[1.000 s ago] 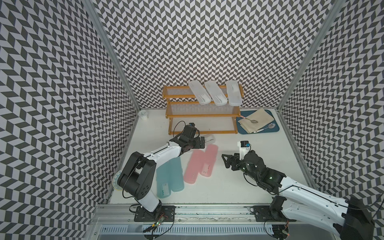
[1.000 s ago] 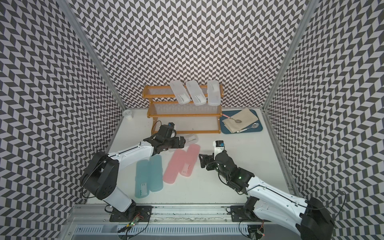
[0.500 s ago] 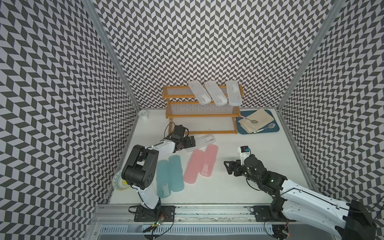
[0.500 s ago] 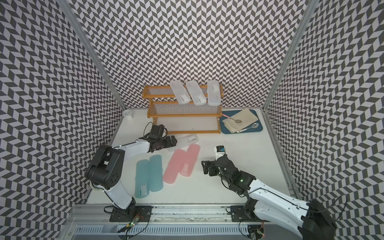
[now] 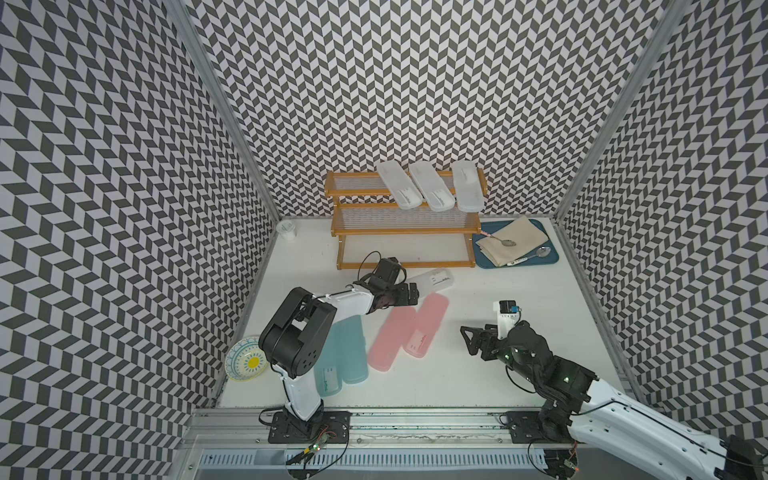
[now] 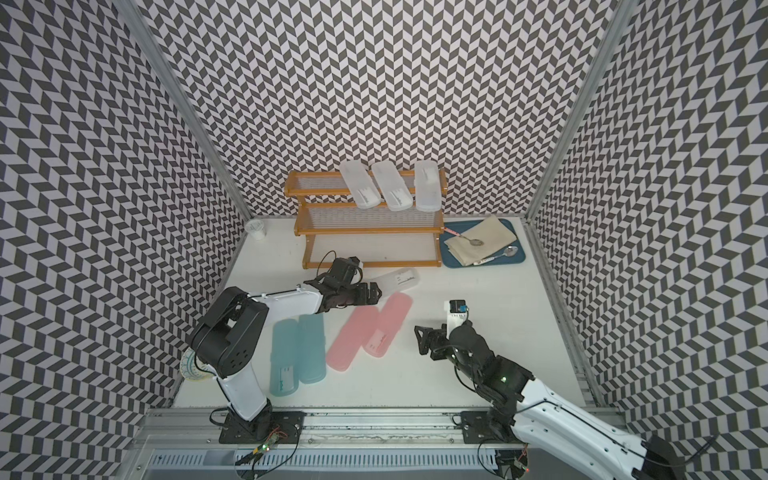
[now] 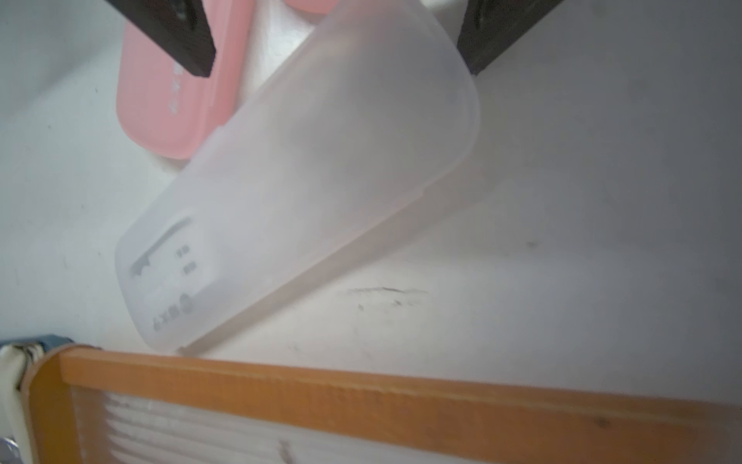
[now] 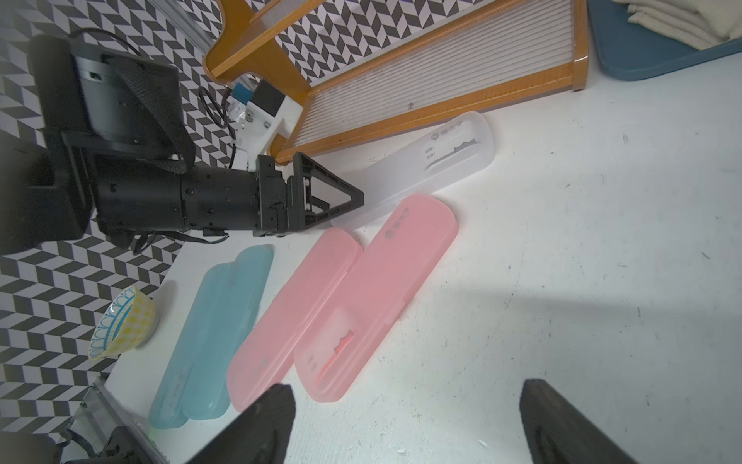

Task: Place the pencil cases on the shelf according to color
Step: Move the pencil case to the center of the board.

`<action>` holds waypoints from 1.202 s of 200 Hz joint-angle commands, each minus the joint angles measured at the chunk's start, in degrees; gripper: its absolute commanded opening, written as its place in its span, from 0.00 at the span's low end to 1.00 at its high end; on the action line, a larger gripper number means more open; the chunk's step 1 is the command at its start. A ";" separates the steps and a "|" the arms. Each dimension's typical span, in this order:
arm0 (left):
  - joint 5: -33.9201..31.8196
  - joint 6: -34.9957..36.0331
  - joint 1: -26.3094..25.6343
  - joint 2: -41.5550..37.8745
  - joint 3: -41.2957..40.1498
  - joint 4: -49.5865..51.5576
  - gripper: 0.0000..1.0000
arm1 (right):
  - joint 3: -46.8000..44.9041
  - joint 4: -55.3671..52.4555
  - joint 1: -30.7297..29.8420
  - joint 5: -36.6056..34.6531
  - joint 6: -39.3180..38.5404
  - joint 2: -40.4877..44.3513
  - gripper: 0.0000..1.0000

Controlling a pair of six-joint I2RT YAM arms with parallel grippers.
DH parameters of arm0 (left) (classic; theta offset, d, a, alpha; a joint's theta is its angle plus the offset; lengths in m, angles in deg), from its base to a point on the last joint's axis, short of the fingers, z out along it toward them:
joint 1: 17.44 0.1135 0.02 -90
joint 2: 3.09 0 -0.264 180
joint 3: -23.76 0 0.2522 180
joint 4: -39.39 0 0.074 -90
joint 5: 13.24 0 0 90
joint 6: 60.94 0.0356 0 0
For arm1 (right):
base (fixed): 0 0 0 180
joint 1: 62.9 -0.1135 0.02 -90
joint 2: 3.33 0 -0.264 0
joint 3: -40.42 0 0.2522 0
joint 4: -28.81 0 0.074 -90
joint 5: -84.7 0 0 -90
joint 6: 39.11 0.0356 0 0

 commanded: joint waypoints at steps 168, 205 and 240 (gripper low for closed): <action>9.14 -6.07 -20.97 14.54 21.46 -1.82 0.99 | 24.27 -15.03 27.98 5.59 -3.72 -18.70 1.00; 0.70 -7.16 -21.25 8.45 14.14 -2.93 0.99 | 27.73 -13.98 28.52 11.26 -6.86 -27.64 0.94; -4.68 -5.74 -16.85 1.35 6.46 0.38 0.99 | 27.67 -8.37 26.90 14.26 -4.71 -34.52 0.89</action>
